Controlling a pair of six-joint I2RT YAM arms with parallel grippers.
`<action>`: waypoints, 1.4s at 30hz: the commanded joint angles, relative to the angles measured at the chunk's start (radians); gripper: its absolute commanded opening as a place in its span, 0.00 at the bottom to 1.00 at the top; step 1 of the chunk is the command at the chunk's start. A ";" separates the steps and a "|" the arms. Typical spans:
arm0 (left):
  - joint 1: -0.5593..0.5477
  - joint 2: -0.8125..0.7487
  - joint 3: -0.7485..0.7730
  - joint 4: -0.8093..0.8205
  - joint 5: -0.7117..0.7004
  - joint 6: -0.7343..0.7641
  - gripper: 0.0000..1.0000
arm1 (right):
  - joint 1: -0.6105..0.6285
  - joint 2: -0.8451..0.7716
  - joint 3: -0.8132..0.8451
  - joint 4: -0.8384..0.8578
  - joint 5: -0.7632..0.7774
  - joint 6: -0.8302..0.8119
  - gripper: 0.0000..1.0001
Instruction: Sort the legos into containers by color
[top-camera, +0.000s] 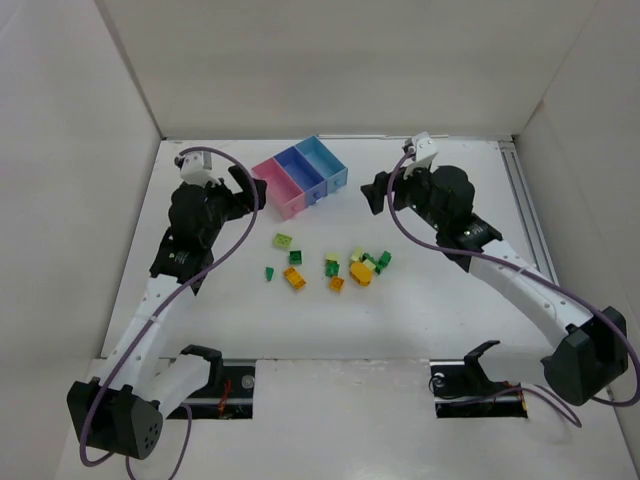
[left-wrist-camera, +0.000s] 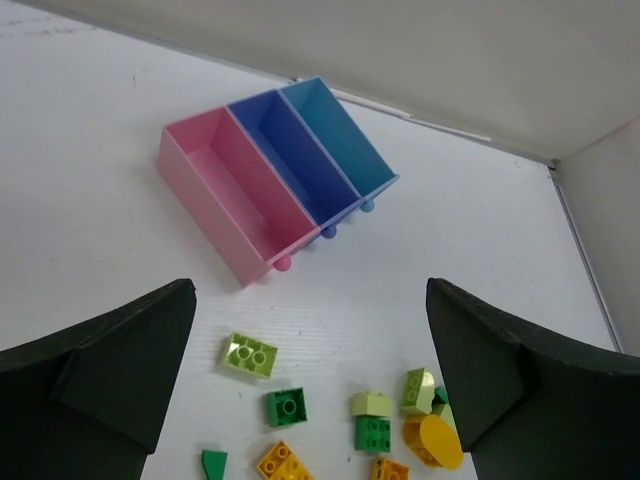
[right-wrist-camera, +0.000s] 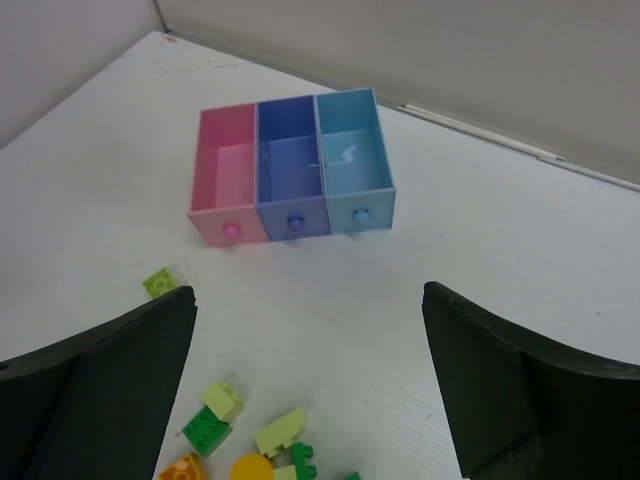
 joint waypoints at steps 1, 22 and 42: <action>-0.006 -0.020 0.028 -0.055 0.017 -0.028 1.00 | 0.012 -0.033 0.023 0.010 0.014 0.020 1.00; -0.209 0.514 0.059 -0.202 -0.204 -0.094 1.00 | -0.008 -0.004 -0.009 -0.145 -0.006 0.048 0.90; -0.227 0.698 0.120 -0.142 -0.279 -0.006 0.80 | -0.074 0.015 -0.009 -0.158 -0.037 0.048 0.91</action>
